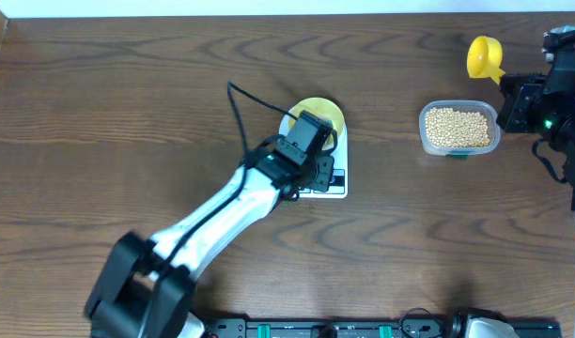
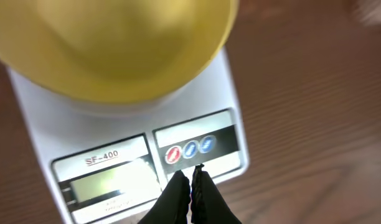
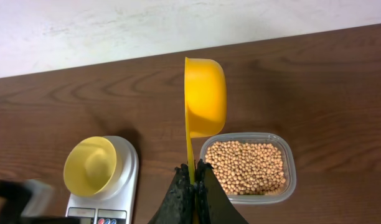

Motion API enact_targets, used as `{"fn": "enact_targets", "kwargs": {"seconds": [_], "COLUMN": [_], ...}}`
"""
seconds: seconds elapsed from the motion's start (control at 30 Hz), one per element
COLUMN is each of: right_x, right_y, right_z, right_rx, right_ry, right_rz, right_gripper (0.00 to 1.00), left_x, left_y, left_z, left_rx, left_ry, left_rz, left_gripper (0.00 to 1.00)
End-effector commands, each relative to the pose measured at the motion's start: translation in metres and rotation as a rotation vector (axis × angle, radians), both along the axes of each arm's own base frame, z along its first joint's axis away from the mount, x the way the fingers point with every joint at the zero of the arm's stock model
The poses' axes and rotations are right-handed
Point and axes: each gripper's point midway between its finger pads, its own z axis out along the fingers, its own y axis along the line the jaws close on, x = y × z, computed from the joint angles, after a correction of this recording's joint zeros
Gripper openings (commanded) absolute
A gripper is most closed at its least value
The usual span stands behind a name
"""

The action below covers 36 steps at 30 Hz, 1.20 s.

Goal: Scoop item into bowl and weigh 50g on scale
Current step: 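Withdraw the left gripper from the scale to the left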

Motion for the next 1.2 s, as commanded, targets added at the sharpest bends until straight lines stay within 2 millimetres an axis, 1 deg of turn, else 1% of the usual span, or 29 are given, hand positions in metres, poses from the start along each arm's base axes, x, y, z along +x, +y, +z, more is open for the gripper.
{"fn": "enact_targets", "kwargs": {"seconds": [0.0, 0.07, 0.17, 0.23, 0.37, 0.47, 0.57, 0.63, 0.7, 0.77, 0.83, 0.97, 1.07, 1.1, 1.17], "right_x": [0.000, -0.001, -0.001, -0.001, -0.001, -0.002, -0.002, -0.002, -0.001, -0.001, -0.001, -0.002, -0.002, -0.002, -0.002], "right_y": [-0.003, -0.003, -0.003, -0.003, -0.003, -0.004, -0.008, -0.009, -0.011, -0.012, -0.012, -0.012, -0.012, -0.012, -0.013], "right_z": [0.005, 0.004, 0.004, 0.004, 0.003, 0.003, 0.001, 0.001, 0.001, 0.001, 0.001, 0.001, 0.001, 0.001, 0.000], "right_rx": [-0.005, -0.004, -0.004, -0.005, -0.005, -0.008, -0.021, -0.032, -0.039, -0.040, -0.040, -0.040, -0.040, -0.040, -0.042], "right_ry": [-0.009, -0.006, -0.005, -0.004, -0.002, 0.003, 0.009, 0.008, 0.008, 0.008, 0.008, 0.010, 0.010, 0.010, 0.010], "right_rz": [-0.010, -0.010, -0.010, -0.010, -0.010, -0.016, -0.034, -0.036, -0.046, -0.048, -0.048, -0.048, -0.048, -0.048, -0.052], "right_gripper": [0.01, 0.01, 0.01, 0.01, 0.01, 0.01, 0.01, 0.01, 0.01, 0.01, 0.01, 0.01, 0.01, 0.01, 0.01], "left_x": [0.009, 0.011, 0.012, 0.007, -0.011, -0.016, -0.008, 0.000, 0.007, 0.010, 0.010, 0.009, 0.008, 0.008, 0.007], "left_y": [0.007, 0.021, 0.047, 0.065, 0.099, 0.118, 0.143, 0.167, 0.196, 0.217, 0.236, 0.259, 0.277, 0.282, 0.291], "left_z": [0.031, 0.037, 0.034, 0.025, 0.010, 0.006, 0.005, 0.006, 0.007, 0.007, 0.006, 0.005, 0.005, 0.005, 0.005], "left_rx": [-0.030, -0.018, 0.018, 0.057, 0.137, 0.163, 0.172, 0.190, 0.197, 0.170, 0.132, 0.058, 0.060, 0.061, 0.057], "left_ry": [-0.066, -0.068, -0.029, 0.024, 0.144, 0.195, 0.202, 0.187, 0.177, 0.193, 0.224, 0.272, 0.271, 0.271, 0.272], "left_rz": [0.031, 0.085, 0.166, 0.198, 0.255, 0.301, 0.444, 0.573, 0.719, 0.826, 0.891, 0.957, 0.978, 0.988, 1.016], "left_gripper": [0.07, 0.07, 0.07, 0.07, 0.07, 0.07, 0.07, 0.07, 0.07, 0.07, 0.07, 0.07, 0.08, 0.08, 0.13]}}
